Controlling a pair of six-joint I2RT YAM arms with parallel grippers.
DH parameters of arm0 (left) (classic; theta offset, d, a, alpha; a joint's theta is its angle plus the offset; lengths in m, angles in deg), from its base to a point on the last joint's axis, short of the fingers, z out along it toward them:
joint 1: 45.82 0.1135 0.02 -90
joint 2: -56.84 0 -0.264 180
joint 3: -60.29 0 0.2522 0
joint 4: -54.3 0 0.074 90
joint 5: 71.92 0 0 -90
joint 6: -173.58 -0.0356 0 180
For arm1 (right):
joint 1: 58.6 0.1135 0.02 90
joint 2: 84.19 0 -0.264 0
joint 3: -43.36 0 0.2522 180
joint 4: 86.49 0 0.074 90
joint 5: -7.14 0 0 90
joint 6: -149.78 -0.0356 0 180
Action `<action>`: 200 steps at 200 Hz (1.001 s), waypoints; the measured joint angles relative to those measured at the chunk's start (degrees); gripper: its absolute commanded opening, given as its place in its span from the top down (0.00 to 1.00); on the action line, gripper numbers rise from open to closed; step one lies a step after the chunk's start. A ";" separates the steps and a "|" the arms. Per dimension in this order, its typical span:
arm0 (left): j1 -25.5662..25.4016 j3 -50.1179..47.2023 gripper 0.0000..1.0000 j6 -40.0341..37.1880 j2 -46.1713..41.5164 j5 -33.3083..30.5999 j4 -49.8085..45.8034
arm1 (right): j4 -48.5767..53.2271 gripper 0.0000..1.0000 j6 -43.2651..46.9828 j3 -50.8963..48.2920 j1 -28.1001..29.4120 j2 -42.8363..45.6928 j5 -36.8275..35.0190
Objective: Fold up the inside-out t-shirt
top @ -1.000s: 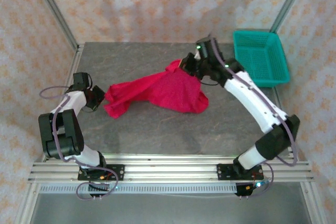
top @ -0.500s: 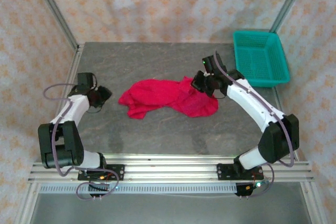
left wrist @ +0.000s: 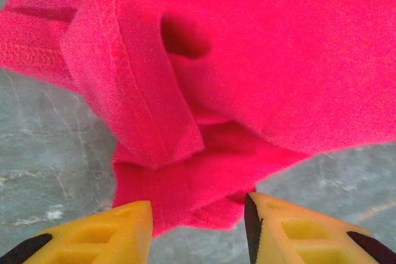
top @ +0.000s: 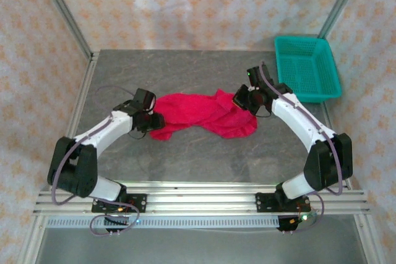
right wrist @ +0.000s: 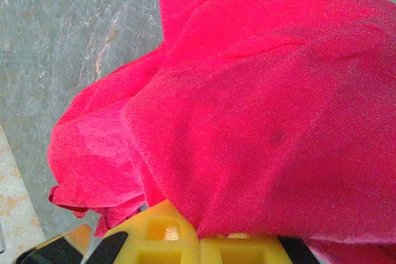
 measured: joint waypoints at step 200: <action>1.38 12.46 1.00 1.38 2.34 -10.93 -10.62 | -0.28 1.00 1.49 1.16 -3.45 0.00 1.55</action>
